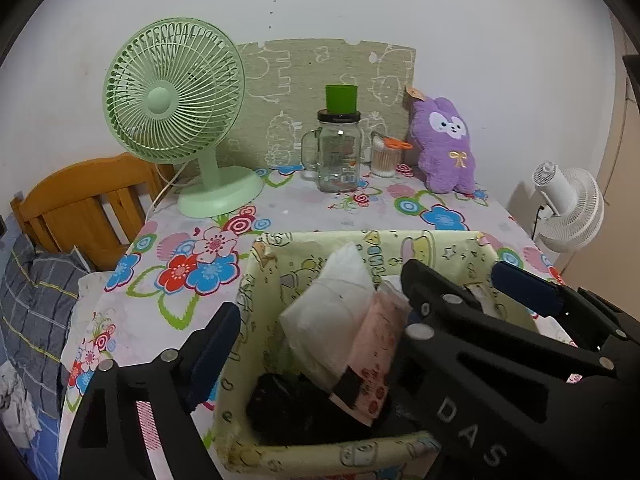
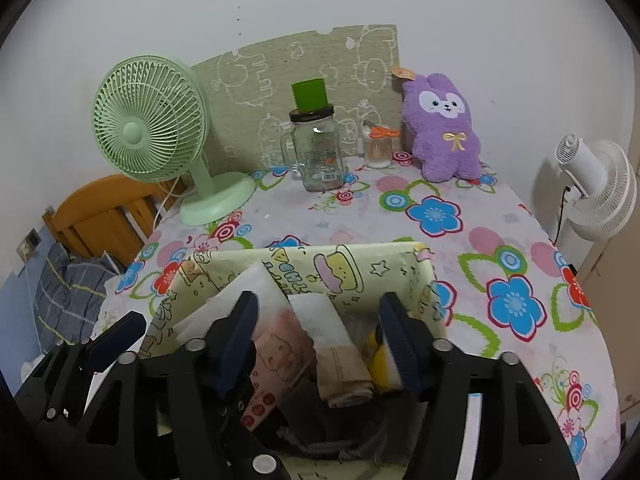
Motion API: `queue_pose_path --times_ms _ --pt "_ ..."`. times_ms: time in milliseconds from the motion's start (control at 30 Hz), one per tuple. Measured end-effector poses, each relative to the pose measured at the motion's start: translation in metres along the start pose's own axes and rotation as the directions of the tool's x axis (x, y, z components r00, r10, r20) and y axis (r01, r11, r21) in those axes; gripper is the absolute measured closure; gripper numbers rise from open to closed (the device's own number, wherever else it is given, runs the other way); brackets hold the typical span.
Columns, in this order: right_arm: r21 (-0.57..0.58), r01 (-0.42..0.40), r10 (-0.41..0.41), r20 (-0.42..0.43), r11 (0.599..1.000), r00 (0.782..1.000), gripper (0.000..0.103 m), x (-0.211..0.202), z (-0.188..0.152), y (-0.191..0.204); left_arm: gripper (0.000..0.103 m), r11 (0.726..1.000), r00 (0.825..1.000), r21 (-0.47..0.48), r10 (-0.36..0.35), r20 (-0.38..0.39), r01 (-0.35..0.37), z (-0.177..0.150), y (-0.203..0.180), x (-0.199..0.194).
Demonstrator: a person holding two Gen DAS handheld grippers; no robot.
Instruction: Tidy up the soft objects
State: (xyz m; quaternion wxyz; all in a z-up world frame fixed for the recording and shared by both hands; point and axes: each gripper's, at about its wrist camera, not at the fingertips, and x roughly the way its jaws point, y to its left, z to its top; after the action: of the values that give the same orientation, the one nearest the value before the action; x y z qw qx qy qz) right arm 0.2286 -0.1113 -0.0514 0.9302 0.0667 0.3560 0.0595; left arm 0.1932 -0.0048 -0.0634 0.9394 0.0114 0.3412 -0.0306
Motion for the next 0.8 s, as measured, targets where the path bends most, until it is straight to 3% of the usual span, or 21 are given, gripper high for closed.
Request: queue_pose_path --times_ms 67,300,800 --pt "0.006 0.002 -0.002 0.006 1.0 1.0 0.024 -0.005 -0.002 -0.003 0.013 1.0 1.0 0.003 -0.014 0.006 0.014 -0.001 -0.002 -0.004" --pt "0.004 0.015 -0.015 0.024 1.0 1.0 0.022 -0.024 -0.005 -0.006 0.008 0.999 0.999 -0.001 -0.044 0.021 0.044 -0.005 -0.009 -0.018" --pt "0.002 0.021 -0.021 0.098 1.0 0.995 0.017 -0.083 -0.01 -0.014 0.0 1.0 0.994 -0.007 -0.011 0.109 0.012 -0.009 -0.011 -0.071"
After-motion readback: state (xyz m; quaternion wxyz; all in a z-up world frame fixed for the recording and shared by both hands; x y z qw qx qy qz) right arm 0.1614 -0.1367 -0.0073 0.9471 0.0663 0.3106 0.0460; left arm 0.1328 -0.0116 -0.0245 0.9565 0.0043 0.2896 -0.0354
